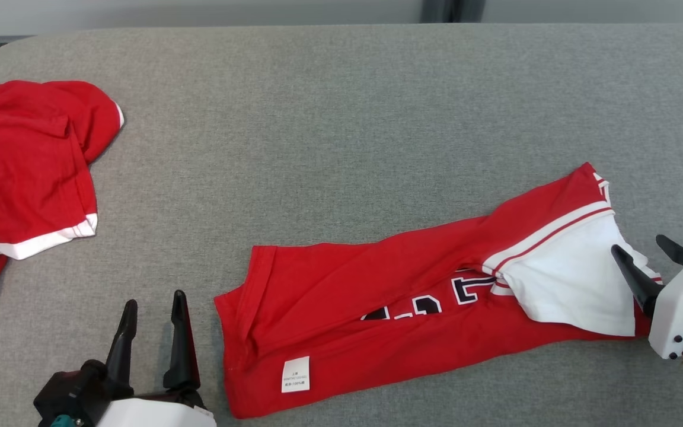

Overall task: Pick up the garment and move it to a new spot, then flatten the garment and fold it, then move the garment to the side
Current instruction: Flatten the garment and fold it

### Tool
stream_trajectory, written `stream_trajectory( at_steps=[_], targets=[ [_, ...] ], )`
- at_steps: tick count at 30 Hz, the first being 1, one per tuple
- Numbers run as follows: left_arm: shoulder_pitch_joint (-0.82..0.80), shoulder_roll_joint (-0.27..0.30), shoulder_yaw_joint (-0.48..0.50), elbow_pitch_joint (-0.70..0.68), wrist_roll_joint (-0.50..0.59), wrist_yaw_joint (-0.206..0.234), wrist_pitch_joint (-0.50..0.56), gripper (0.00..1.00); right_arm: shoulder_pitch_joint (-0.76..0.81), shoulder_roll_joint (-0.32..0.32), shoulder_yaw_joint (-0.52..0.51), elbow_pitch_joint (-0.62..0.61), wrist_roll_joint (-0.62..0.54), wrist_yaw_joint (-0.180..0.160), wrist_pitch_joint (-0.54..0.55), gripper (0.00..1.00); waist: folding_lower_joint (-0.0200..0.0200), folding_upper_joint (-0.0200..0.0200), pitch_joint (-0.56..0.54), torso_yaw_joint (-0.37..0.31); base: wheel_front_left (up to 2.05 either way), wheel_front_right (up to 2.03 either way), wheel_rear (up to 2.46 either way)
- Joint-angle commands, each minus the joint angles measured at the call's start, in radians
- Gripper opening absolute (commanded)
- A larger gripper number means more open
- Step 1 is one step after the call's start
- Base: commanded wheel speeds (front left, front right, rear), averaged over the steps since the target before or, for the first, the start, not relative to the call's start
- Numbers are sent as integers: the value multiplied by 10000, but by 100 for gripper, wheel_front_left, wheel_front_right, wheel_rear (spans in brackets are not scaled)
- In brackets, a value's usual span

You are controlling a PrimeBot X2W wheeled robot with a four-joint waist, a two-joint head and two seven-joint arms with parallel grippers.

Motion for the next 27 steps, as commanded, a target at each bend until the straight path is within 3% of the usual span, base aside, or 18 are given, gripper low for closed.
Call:
stream_trajectory(
  at_steps=[1,10,11,12,13,20,27],
  targets=[
    [37,-311,264,192,450,-340,-38,100,-145,-156,92,283,-253,1,141,100,0,-1,126,179,0,0,0],
    [290,-2076,1899,1102,2610,-2275,-31,100,-578,-248,1213,1819,217,1,593,100,0,-1,250,302,0,0,0],
    [292,-2239,2071,1208,2759,-2496,-29,100,-671,-197,1356,1971,395,1,590,81,0,-1,249,289,0,0,0],
    [306,-2374,2225,1329,2912,-2688,-29,100,-767,-156,1498,2071,620,4,495,48,0,-1,238,268,0,0,0],
    [293,-2493,2384,1398,3044,-2862,-31,100,-854,-94,1576,2208,914,4,447,0,0,-1,222,243,0,0,0],
    [436,-2921,3104,1812,3540,-3624,-32,100,-1292,-716,1047,3076,2312,-25,-16,0,0,-1,-139,32,0,0,0],
    [801,-3041,3489,2116,3586,-3975,-31,100,-1068,-2181,-485,4107,2680,0,-64,0,0,-1,-1041,-12,0,0,0]
  ],
)
